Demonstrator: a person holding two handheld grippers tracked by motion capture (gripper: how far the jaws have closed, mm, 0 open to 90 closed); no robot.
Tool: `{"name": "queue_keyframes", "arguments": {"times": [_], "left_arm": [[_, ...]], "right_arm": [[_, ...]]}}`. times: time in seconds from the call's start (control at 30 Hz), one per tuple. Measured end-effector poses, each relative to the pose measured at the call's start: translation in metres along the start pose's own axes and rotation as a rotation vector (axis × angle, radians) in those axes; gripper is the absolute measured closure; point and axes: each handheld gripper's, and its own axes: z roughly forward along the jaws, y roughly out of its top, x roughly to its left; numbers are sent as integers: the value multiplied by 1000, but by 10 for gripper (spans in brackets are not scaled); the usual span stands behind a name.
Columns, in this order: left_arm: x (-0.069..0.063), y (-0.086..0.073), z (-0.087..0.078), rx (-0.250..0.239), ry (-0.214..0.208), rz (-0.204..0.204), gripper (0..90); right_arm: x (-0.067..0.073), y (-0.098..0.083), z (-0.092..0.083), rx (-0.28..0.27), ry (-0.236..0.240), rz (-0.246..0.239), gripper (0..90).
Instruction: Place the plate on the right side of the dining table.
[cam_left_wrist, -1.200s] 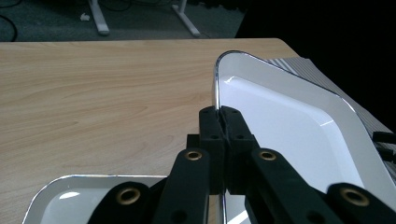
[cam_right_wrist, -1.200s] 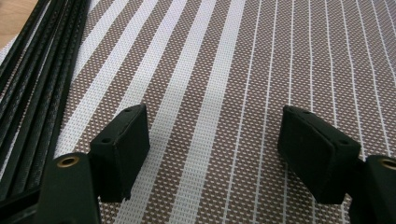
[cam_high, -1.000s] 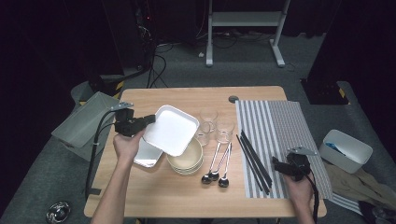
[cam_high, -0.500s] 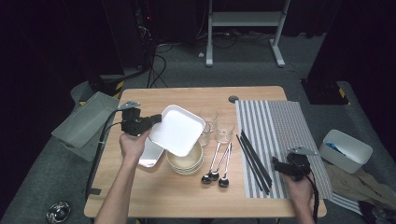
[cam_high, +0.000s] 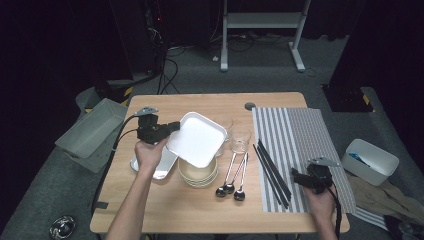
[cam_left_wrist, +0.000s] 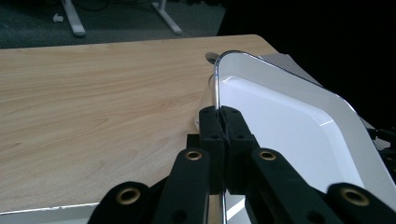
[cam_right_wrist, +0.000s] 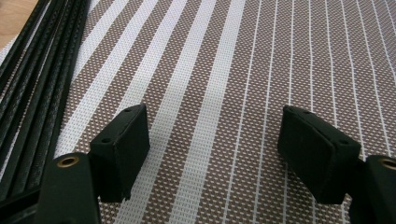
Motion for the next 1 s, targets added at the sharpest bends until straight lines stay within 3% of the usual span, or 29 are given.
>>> {"name": "queue_keyframes", "arguments": {"times": [1.0], "left_arm": [[-32, 10, 31, 28, -63, 51, 887]], "right_arm": [[0, 0, 0, 0, 1, 0, 248]]}}
